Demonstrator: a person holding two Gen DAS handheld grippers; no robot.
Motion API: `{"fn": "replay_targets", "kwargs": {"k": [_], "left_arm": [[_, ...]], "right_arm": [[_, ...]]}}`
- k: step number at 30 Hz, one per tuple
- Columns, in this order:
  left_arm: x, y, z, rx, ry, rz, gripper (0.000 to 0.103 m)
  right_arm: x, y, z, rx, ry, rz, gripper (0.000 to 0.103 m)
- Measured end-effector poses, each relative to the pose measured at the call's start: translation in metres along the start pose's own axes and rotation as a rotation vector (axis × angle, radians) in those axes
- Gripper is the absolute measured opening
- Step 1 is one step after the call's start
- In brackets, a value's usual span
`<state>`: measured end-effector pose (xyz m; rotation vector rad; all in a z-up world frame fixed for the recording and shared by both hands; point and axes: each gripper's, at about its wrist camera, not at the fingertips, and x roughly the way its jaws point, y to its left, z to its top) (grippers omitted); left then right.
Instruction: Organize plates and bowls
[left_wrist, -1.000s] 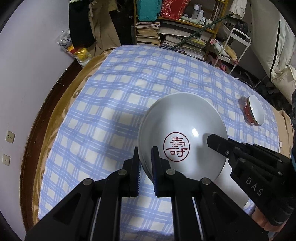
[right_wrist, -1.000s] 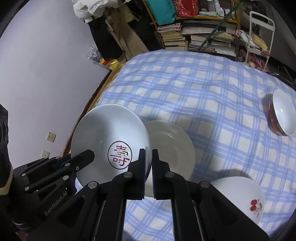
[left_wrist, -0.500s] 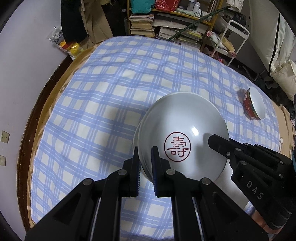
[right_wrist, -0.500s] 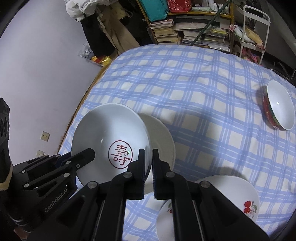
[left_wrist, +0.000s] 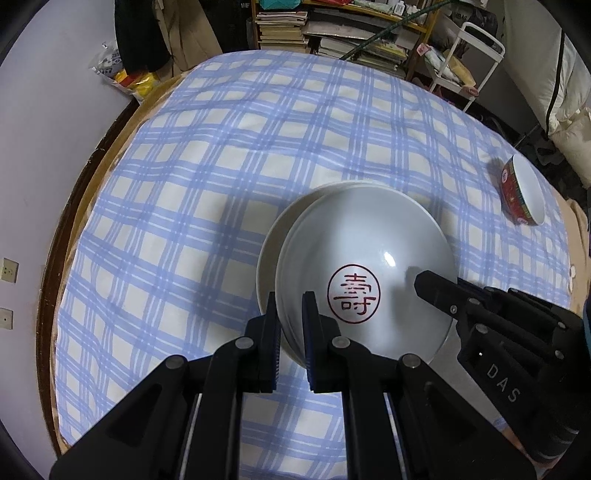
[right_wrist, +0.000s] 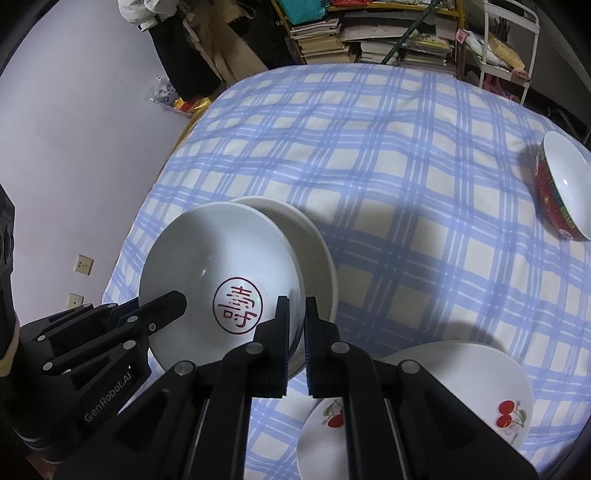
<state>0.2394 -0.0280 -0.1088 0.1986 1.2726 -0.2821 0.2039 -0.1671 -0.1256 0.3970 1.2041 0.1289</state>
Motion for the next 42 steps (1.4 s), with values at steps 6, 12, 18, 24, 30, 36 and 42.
{"fn": "replay_targets", "kwargs": {"k": [6, 12, 18, 24, 30, 36, 42], "left_arm": [[0.008, 0.001, -0.001, -0.017, 0.011, 0.005, 0.011], [0.014, -0.001, -0.002, -0.017, 0.024, 0.001, 0.011], [0.015, -0.004, -0.003, -0.023, 0.023, 0.024, 0.01], [0.014, -0.005, -0.004, -0.017, 0.02, 0.039, 0.01], [0.004, -0.006, -0.006, 0.01, -0.001, 0.058, 0.01], [-0.01, -0.005, -0.006, 0.021, -0.031, 0.09, 0.011], [-0.021, 0.005, -0.004, -0.024, -0.042, 0.076, 0.011]], "right_arm": [[0.001, 0.003, -0.001, -0.024, -0.022, -0.02, 0.008], [0.004, 0.0, -0.002, -0.026, -0.012, -0.026, 0.009], [0.005, -0.004, 0.0, -0.024, -0.004, -0.011, 0.009], [0.007, -0.001, -0.003, -0.042, 0.0, -0.037, 0.009], [0.004, -0.004, -0.004, -0.019, 0.016, -0.025, 0.009], [-0.001, 0.002, -0.006, -0.044, 0.016, -0.02, 0.013], [-0.024, -0.003, -0.002, -0.043, -0.047, -0.018, 0.013]]}}
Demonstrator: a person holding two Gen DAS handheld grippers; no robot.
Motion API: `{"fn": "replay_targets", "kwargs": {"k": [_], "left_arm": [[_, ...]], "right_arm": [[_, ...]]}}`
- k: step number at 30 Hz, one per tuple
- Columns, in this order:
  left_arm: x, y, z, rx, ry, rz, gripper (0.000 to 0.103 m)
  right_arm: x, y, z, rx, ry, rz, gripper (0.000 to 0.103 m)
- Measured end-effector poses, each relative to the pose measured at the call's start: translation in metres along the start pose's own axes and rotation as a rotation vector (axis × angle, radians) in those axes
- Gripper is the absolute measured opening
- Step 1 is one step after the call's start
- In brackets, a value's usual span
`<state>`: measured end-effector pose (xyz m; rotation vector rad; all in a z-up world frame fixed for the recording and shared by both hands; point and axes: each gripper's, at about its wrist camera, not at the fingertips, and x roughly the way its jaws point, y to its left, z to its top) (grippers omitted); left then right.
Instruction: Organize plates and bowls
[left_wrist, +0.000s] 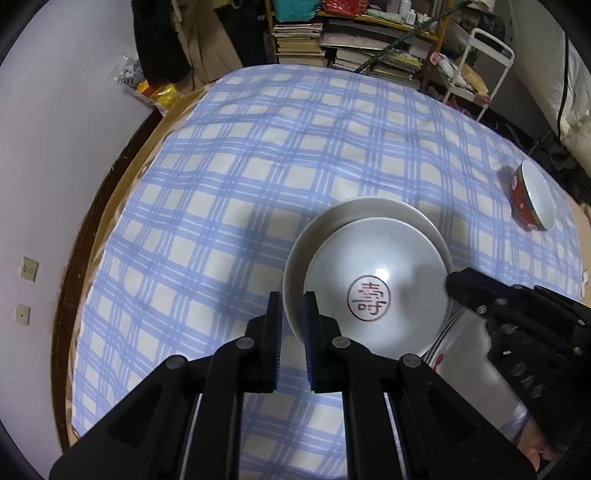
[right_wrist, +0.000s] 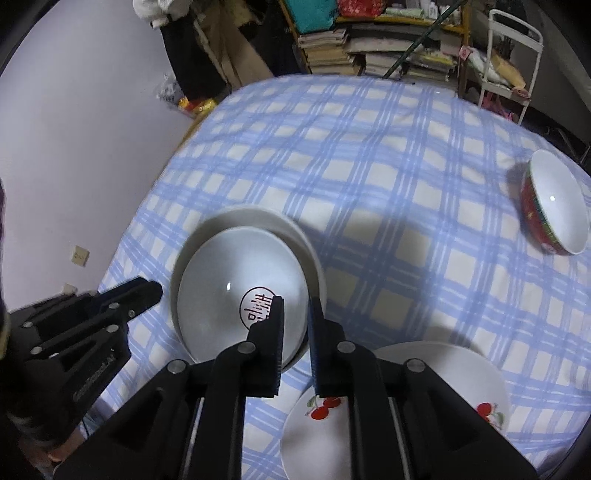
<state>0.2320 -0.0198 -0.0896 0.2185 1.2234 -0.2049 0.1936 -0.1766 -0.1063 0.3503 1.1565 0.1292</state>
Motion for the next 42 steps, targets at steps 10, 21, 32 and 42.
{"fn": "replay_targets", "kwargs": {"k": [10, 21, 32, 42], "left_arm": [[-0.012, -0.018, 0.006, 0.002, -0.021, -0.028, 0.016], [-0.019, -0.064, 0.033, 0.028, -0.061, -0.076, 0.029], [-0.017, -0.12, 0.067, 0.077, -0.101, -0.078, 0.074], [-0.016, -0.19, 0.086, 0.19, -0.136, -0.114, 0.09]], "right_arm": [[-0.026, -0.028, 0.008, 0.055, -0.046, -0.025, 0.014], [-0.046, -0.089, 0.017, 0.127, -0.081, -0.139, 0.062], [-0.09, -0.155, 0.028, 0.209, -0.198, -0.203, 0.101], [-0.098, -0.225, 0.028, 0.316, -0.208, -0.205, 0.101]]}}
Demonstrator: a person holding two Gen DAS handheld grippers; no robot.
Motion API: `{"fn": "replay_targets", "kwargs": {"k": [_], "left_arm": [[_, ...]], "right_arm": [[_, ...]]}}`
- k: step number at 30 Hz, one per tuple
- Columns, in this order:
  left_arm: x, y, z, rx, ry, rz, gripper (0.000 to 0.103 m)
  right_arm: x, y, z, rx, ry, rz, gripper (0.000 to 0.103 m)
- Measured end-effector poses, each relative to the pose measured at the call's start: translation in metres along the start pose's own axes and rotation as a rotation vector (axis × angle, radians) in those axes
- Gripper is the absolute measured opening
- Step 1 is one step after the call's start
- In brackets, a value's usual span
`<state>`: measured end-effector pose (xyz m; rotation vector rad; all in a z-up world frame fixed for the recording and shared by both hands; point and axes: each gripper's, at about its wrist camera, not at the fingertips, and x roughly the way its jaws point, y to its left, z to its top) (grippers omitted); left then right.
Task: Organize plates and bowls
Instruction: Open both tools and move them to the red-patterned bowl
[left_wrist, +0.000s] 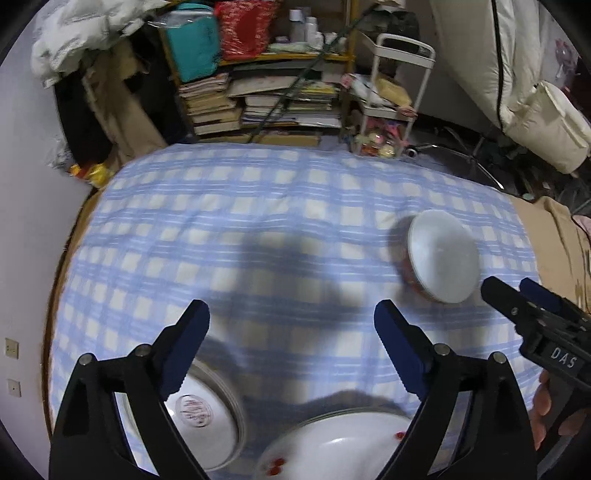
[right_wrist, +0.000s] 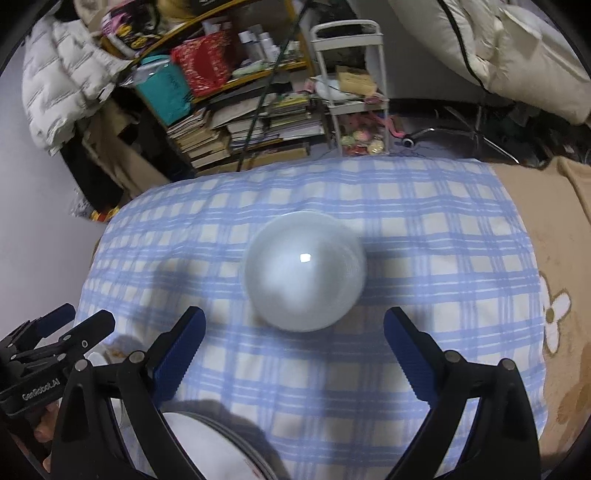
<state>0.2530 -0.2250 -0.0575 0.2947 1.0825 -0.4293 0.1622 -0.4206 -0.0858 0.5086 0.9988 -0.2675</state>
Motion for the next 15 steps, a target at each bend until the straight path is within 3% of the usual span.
{"fn": "replay_targets", "kwargs": {"k": [15], "left_arm": [[0.042, -0.056, 0.038, 0.028, 0.012, -0.05, 0.09]], "right_arm": [[0.023, -0.051, 0.021, 0.07, -0.009, 0.008, 0.101]]}}
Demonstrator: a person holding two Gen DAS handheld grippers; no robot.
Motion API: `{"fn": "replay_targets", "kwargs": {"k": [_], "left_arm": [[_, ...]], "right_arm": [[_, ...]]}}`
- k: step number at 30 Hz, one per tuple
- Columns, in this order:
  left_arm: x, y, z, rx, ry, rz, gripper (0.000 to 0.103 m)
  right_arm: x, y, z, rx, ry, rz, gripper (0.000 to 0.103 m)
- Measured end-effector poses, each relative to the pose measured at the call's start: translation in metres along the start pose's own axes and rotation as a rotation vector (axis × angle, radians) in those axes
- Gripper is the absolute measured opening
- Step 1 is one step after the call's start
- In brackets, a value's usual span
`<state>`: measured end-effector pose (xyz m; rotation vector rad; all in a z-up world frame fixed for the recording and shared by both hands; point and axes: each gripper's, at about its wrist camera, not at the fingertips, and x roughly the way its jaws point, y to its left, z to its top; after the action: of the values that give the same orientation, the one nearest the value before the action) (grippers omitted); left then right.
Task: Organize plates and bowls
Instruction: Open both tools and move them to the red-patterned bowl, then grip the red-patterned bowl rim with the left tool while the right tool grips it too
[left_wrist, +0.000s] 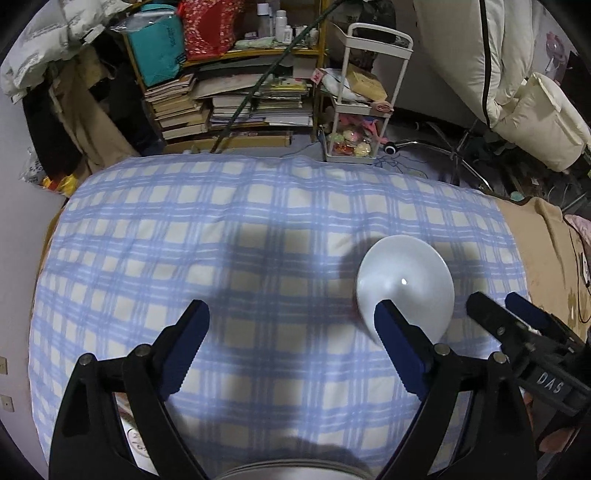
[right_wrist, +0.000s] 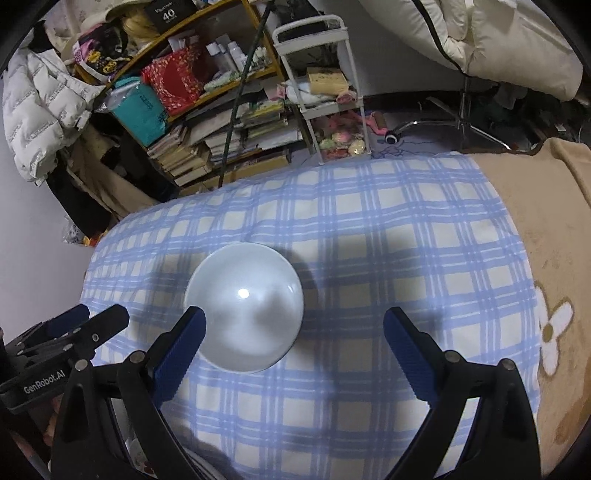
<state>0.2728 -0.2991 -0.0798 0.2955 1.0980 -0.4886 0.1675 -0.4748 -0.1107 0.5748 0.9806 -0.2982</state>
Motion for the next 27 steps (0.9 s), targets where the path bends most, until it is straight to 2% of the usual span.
{"fn": "replay_targets", "kwargs": {"k": [7, 12, 16, 19, 22, 25, 26, 27], "left_arm": [[0.027, -0.02, 0.009, 0.055, 0.04, 0.033, 0.09], [0.043, -0.03, 0.01, 0.088, 0.069, 0.048, 0.09], [0.055, -0.04, 0.01, 0.131, 0.09, 0.085, 0.089], [0.064, -0.044, 0.009, 0.141, 0.112, 0.083, 0.086], [0.072, -0.047, 0.006, 0.156, 0.135, 0.082, 0.073], [0.081, -0.051, 0.004, 0.167, 0.158, 0.076, 0.052], [0.082, -0.052, 0.002, 0.168, 0.162, 0.063, 0.043], [0.083, -0.053, 0.001, 0.168, 0.159, 0.039, 0.03]], "right_arm": [[0.02, -0.006, 0.006, -0.015, 0.038, 0.006, 0.101], [0.037, -0.009, 0.007, -0.038, 0.077, 0.008, 0.084], [0.051, -0.015, 0.006, -0.023, 0.116, 0.006, 0.081], [0.061, -0.02, 0.004, -0.017, 0.147, 0.016, 0.075], [0.07, -0.021, 0.003, -0.018, 0.175, 0.029, 0.064], [0.077, -0.017, 0.003, -0.035, 0.189, 0.029, 0.047], [0.078, -0.016, 0.003, -0.038, 0.191, 0.032, 0.038], [0.08, -0.015, 0.003, -0.038, 0.196, 0.037, 0.033]]}}
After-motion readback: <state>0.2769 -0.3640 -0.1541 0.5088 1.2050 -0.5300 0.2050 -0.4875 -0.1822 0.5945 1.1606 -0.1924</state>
